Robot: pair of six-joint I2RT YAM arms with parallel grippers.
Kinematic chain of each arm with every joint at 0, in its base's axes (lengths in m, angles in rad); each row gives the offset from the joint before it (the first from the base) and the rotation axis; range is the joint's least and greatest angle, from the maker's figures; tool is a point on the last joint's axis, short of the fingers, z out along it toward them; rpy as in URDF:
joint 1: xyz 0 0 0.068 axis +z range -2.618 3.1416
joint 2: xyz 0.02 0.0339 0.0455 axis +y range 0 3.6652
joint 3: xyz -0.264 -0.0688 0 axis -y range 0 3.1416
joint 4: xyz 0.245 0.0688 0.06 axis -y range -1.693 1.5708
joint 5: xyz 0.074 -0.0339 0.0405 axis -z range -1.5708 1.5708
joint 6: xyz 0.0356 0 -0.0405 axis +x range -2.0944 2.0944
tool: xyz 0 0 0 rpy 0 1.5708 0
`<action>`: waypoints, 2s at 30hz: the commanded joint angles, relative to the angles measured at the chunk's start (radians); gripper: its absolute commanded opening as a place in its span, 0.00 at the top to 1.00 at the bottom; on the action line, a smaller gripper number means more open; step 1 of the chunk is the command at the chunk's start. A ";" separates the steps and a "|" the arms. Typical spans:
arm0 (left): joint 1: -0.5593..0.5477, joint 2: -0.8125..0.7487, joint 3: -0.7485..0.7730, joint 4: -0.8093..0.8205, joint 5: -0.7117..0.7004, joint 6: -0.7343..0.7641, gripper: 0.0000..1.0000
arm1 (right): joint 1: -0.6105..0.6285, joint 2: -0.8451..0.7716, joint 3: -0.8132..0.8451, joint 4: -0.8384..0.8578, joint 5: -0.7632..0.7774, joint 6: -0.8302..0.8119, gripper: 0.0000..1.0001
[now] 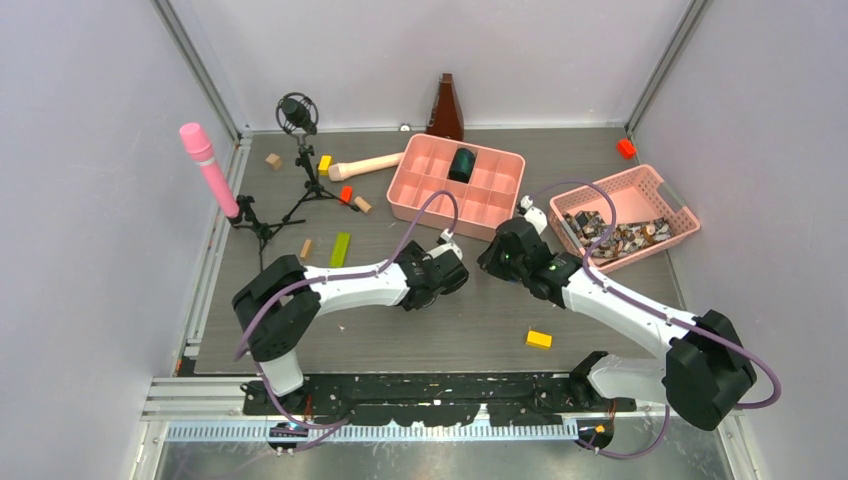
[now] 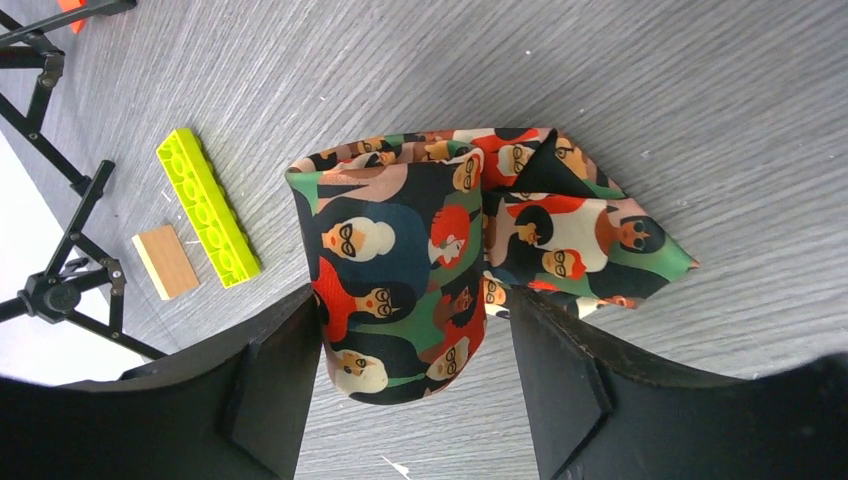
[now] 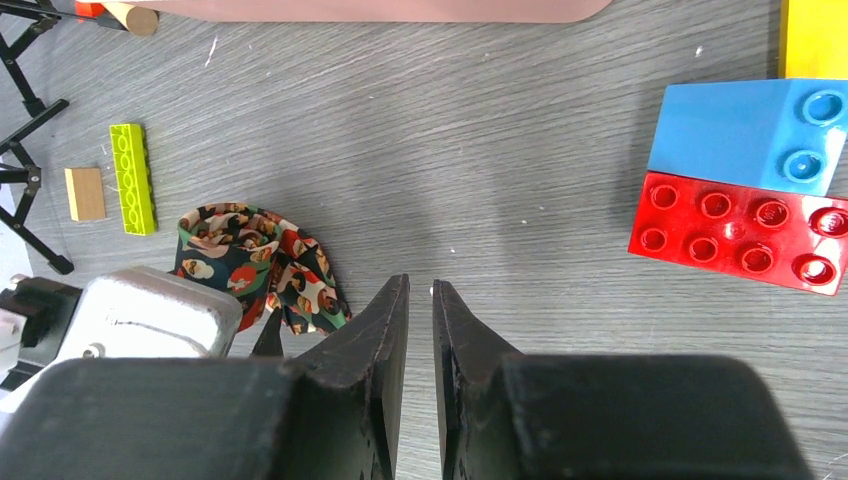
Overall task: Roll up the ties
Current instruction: Roll the tie at the center of the board.
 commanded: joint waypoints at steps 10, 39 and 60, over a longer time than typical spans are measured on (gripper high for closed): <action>-0.049 0.006 0.069 -0.041 0.009 -0.013 0.30 | -0.007 -0.016 -0.013 0.044 0.001 0.019 0.78; -0.097 -0.028 0.046 -0.024 0.179 -0.029 0.33 | -0.010 -0.015 -0.026 0.049 -0.008 0.025 0.78; -0.087 -0.134 0.057 0.003 0.199 -0.031 0.27 | -0.010 0.010 -0.001 0.057 -0.010 0.023 0.78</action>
